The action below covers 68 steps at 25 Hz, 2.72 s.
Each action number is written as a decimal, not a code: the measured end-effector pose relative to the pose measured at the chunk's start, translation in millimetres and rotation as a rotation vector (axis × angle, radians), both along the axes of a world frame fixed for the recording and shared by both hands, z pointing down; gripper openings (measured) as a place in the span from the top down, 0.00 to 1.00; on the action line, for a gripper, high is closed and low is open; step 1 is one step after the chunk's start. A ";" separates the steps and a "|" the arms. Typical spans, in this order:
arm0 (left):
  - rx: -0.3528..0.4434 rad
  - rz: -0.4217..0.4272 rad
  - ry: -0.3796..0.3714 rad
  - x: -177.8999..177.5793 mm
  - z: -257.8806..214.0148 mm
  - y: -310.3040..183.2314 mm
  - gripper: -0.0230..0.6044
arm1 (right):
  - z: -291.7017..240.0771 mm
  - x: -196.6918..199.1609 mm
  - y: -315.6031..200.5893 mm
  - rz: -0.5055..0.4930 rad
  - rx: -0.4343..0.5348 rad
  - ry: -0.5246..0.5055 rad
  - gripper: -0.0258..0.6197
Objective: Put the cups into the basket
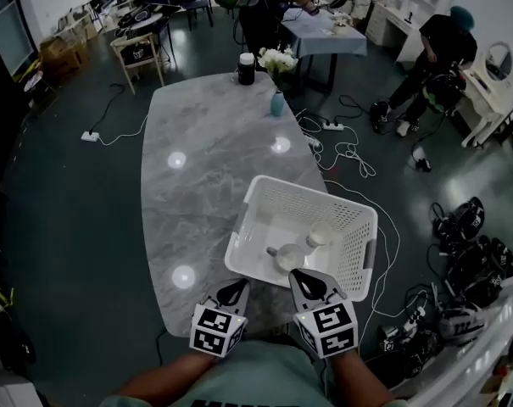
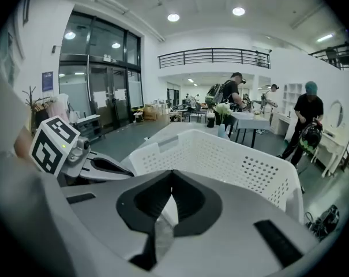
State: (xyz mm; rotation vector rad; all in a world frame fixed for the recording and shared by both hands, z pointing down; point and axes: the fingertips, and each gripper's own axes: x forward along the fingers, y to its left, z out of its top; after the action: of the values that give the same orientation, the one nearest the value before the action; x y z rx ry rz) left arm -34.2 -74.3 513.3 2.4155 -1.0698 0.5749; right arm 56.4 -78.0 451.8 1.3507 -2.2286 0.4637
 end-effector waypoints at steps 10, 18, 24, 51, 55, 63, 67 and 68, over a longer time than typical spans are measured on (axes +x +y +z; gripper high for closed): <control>0.022 0.097 0.063 -13.8 -20.4 19.4 0.96 | 8.8 -18.2 40.7 0.156 -0.007 -0.052 0.94; 0.036 0.104 0.072 -12.6 -23.9 31.1 0.96 | 20.1 -20.1 60.5 0.157 -0.011 -0.038 0.94; 0.060 0.060 0.067 2.3 -33.9 47.8 0.96 | 21.1 -13.1 80.3 0.095 -0.008 -0.046 0.94; 0.093 -0.204 -0.020 89.6 -34.3 201.2 0.96 | 41.5 83.4 219.5 -0.099 0.011 -0.098 0.94; 0.087 -0.199 -0.020 96.2 -29.3 209.3 0.96 | 50.3 88.5 229.0 -0.099 -0.006 -0.087 0.94; 0.076 -0.190 -0.014 98.3 -21.3 219.2 0.96 | 50.4 91.6 239.3 -0.092 0.001 -0.088 0.94; 0.084 -0.174 -0.008 103.2 -23.8 218.8 0.96 | 49.6 93.5 241.4 -0.083 -0.001 -0.086 0.94; 0.084 -0.173 -0.007 103.3 -23.4 218.8 0.96 | 50.0 93.4 242.0 -0.082 -0.002 -0.086 0.94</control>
State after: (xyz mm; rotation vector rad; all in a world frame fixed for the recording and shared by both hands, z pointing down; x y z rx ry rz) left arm 69.1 144.5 489.9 2.3617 -1.3141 0.4891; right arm 149.8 164.1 501.8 1.2552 -2.3420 0.5027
